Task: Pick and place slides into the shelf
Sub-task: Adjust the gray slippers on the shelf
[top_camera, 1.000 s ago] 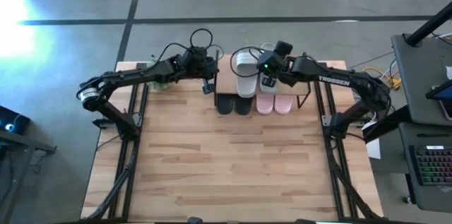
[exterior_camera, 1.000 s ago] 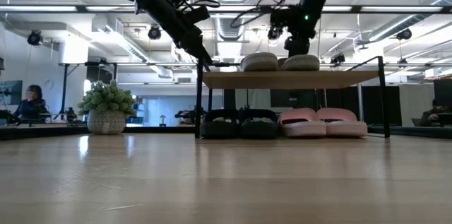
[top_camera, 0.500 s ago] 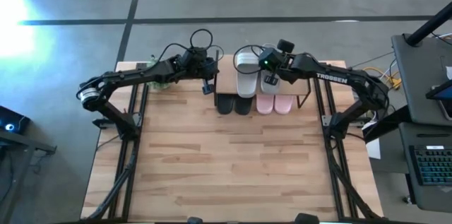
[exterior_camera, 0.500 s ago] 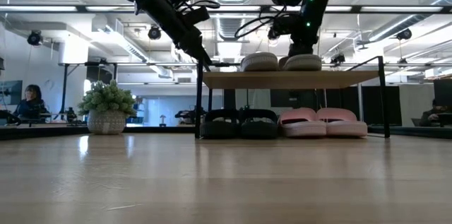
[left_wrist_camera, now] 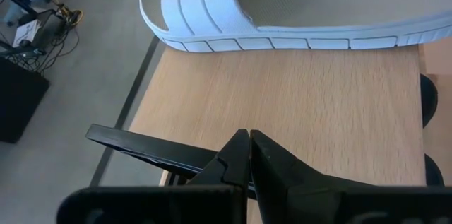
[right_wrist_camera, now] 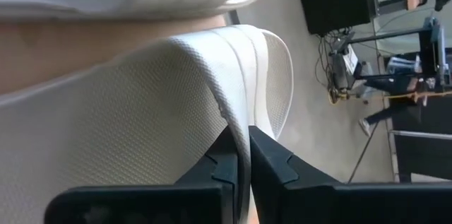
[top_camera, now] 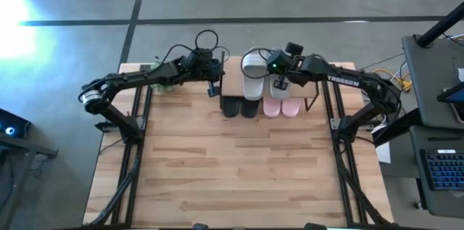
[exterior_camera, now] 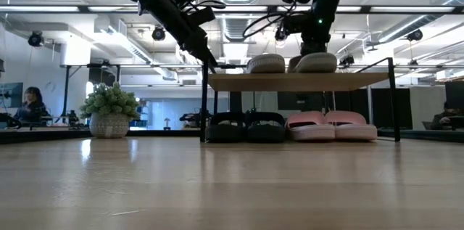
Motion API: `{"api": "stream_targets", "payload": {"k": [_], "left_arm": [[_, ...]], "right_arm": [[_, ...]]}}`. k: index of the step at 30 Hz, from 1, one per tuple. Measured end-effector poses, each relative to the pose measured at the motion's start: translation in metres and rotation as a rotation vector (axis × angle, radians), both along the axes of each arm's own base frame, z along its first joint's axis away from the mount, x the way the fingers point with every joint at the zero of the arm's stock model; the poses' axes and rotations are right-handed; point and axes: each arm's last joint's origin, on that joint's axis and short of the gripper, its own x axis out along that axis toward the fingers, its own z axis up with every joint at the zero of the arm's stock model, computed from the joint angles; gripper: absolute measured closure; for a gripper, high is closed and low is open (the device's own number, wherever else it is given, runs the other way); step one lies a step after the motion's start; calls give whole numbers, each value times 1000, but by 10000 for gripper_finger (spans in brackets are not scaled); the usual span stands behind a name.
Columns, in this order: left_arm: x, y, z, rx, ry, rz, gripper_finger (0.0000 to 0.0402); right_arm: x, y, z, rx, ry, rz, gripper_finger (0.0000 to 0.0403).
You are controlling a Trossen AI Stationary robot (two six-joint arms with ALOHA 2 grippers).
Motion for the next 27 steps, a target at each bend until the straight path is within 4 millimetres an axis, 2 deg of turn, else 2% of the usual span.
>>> {"api": "stream_targets", "payload": {"k": [7, 18, 27], "left_arm": [[0, 0, 0, -1, -1, 1, 402], [0, 0, 0, -3, -2, 2, 402], [0, 0, 0, -6, -4, 1, 402]], "right_arm": [[4, 8, -1, 6, -4, 28, 389], [6, 7, 1, 5, -89, -26, 389], [6, 4, 1, -3, -106, -33, 357]]}}
